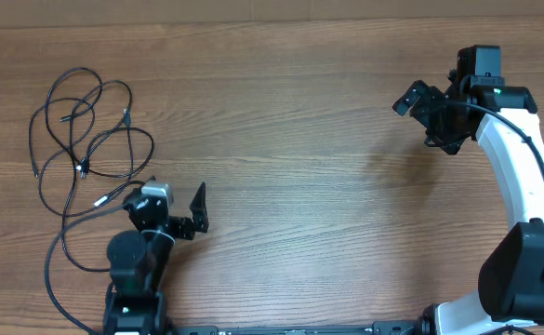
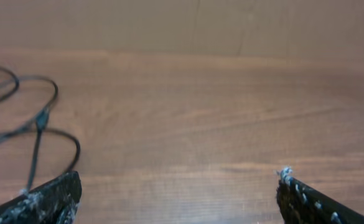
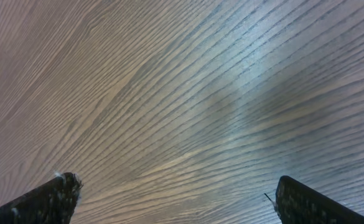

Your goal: Untangle cables

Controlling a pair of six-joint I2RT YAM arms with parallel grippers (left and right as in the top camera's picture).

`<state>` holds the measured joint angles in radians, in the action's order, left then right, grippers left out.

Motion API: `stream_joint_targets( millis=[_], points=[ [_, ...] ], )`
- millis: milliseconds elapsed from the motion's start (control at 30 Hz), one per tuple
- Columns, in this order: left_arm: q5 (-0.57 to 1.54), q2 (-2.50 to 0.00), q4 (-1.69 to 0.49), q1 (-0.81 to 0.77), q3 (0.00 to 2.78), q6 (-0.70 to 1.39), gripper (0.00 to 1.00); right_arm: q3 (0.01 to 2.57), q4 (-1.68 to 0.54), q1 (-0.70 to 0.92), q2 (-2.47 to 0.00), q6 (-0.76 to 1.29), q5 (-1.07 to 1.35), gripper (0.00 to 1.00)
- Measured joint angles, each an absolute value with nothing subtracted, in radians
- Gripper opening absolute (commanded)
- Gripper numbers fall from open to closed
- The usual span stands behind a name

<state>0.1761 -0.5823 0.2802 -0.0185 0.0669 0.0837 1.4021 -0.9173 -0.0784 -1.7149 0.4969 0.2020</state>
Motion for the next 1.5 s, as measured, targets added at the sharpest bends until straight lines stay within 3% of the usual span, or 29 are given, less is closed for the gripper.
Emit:
stream_joint_targets(
  millis=[433,700,1500],
  points=[
    [0.160,-0.311,-0.062,-0.017,0.009,0.106,1.00,1.402,-0.917,-0.078,-1.715,0.497,0.202,1.00],
    [0.153,-0.022,-0.060,-0.018,0.009,0.102,1.00,1.402,-0.917,-0.078,-1.715,0.496,0.202,1.00],
    [0.138,-0.017,-0.064,-0.018,0.009,0.094,1.00,1.402,-0.918,-0.078,-1.715,0.497,0.202,1.00]
  ],
)
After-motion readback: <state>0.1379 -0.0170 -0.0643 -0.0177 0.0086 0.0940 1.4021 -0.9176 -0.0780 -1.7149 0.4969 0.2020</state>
